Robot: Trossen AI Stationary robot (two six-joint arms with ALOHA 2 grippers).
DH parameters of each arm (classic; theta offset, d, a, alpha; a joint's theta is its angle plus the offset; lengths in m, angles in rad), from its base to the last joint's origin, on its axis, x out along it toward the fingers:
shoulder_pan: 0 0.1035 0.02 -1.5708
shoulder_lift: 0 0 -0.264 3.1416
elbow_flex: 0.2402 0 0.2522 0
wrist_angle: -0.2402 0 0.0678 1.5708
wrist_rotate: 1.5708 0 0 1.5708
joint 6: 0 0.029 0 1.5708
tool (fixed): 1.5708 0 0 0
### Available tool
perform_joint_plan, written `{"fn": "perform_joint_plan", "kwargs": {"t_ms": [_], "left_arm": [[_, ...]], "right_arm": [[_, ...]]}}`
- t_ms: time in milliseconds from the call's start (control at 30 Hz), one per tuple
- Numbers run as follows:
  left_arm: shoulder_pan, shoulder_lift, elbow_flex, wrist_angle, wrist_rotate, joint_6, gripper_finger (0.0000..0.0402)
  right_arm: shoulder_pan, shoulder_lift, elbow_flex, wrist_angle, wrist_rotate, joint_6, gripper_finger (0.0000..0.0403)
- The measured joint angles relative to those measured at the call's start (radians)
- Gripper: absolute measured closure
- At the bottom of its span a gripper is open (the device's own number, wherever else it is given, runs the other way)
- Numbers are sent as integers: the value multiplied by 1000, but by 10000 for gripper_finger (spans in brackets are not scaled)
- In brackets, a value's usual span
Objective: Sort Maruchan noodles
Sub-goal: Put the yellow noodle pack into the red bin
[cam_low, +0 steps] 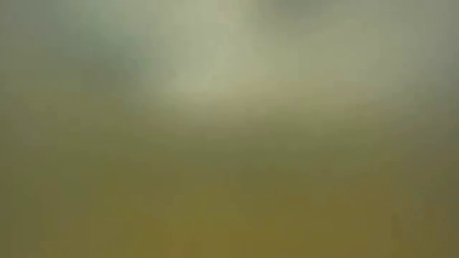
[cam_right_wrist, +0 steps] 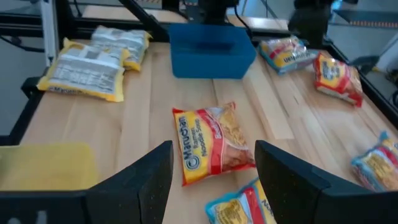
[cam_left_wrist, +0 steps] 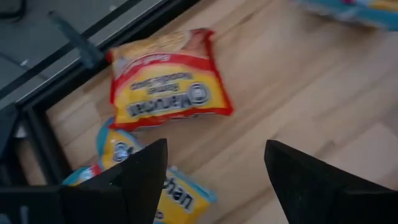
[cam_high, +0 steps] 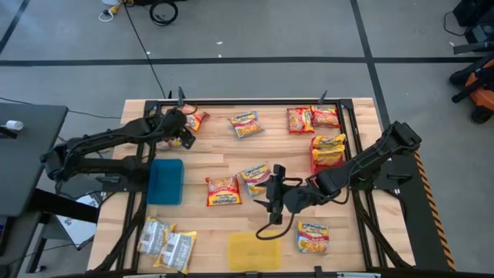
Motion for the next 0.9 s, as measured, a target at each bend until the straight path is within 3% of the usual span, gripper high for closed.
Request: {"fn": "perform_joint_plan", "kwargs": {"t_ms": [267,600,733,900], "left_arm": [[144,148,0,36,7,4,129],[198,313,0,212,13,-10,129],[245,371,-1,123,8,-36,129],[254,358,-1,17,-35,-68,129]], "right_arm": [[-2,0,0,-15,-24,-27,173],[-3,0,0,-15,-25,2,173],[4,-1,-17,-14,-30,36,173],[6,-1,-42,-21,-54,55,173]]}}
